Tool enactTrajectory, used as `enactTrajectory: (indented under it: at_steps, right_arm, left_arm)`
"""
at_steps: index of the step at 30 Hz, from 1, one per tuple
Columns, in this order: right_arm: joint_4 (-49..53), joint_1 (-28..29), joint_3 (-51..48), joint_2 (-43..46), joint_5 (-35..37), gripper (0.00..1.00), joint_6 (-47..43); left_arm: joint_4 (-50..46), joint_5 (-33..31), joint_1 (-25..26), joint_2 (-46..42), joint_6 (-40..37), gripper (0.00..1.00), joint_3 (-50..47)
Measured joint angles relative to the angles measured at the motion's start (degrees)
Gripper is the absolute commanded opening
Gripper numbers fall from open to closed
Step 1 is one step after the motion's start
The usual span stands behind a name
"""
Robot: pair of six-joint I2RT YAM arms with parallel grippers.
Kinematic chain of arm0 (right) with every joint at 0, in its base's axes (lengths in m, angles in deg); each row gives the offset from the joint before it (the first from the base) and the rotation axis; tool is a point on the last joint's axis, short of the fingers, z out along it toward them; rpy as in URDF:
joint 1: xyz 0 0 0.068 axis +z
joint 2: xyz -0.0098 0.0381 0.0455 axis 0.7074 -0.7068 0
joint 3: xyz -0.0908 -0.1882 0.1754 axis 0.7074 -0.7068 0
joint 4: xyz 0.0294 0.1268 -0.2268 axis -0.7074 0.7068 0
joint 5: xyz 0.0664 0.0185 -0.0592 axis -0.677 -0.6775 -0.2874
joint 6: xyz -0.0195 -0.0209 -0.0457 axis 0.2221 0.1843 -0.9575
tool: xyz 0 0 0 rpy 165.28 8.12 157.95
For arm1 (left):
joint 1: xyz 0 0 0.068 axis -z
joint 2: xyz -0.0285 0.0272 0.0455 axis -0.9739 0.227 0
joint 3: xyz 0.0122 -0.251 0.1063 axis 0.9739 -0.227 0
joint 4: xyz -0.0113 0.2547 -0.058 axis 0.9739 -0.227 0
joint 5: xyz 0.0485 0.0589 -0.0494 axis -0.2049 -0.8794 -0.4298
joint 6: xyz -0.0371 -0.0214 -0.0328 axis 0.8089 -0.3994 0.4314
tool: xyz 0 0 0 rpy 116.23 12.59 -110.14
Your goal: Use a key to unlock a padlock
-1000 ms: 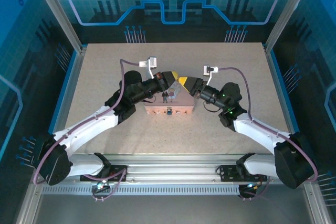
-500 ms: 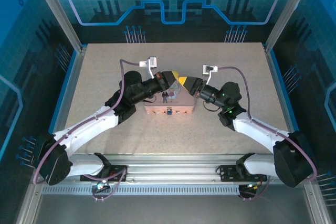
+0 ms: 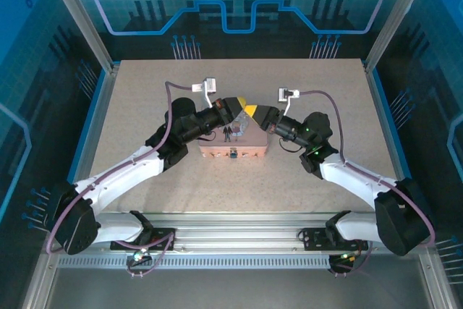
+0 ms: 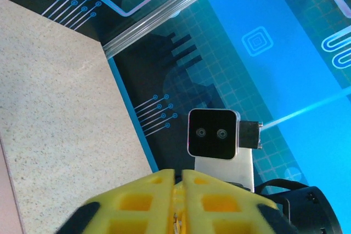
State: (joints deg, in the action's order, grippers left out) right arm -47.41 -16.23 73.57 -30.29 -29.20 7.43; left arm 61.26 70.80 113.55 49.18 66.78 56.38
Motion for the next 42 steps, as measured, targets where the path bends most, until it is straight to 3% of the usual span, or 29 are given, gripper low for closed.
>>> enactTrajectory:
  at_steps: [2,12,19,29,35,42]
  right_arm:
    - [0.79,-0.11,0.00,0.66,-0.04,0.00,-0.46]
    - [8.44,-1.51,-0.07,6.49,-0.48,0.00,-5.07]
    - [19.61,-4.17,-0.07,12.07,-0.46,0.00,-10.84]
    - [45.77,-6.75,5.57,16.20,3.23,0.00,-25.57]
    - [53.31,-6.86,8.81,14.21,5.84,0.00,-32.22]
    - [57.44,-7.10,12.72,7.30,8.44,0.00,-37.64]
  left_arm:
    - [-0.46,-0.11,-0.02,-0.37,-0.07,0.37,-0.33]
    - [-5.57,0.52,-1.70,-4.35,-0.68,0.55,-1.16]
    - [-14.32,0.48,-2.58,-8.46,-4.66,0.99,-1.18]
    - [-27.93,0.35,-2.75,-11.87,-9.22,0.99,-5.29]
    - [-27.80,0.33,-1.92,-12.72,-8.92,0.99,-15.74]
    - [-21.53,-3.69,3.32,-9.90,-8.96,0.99,-23.45]
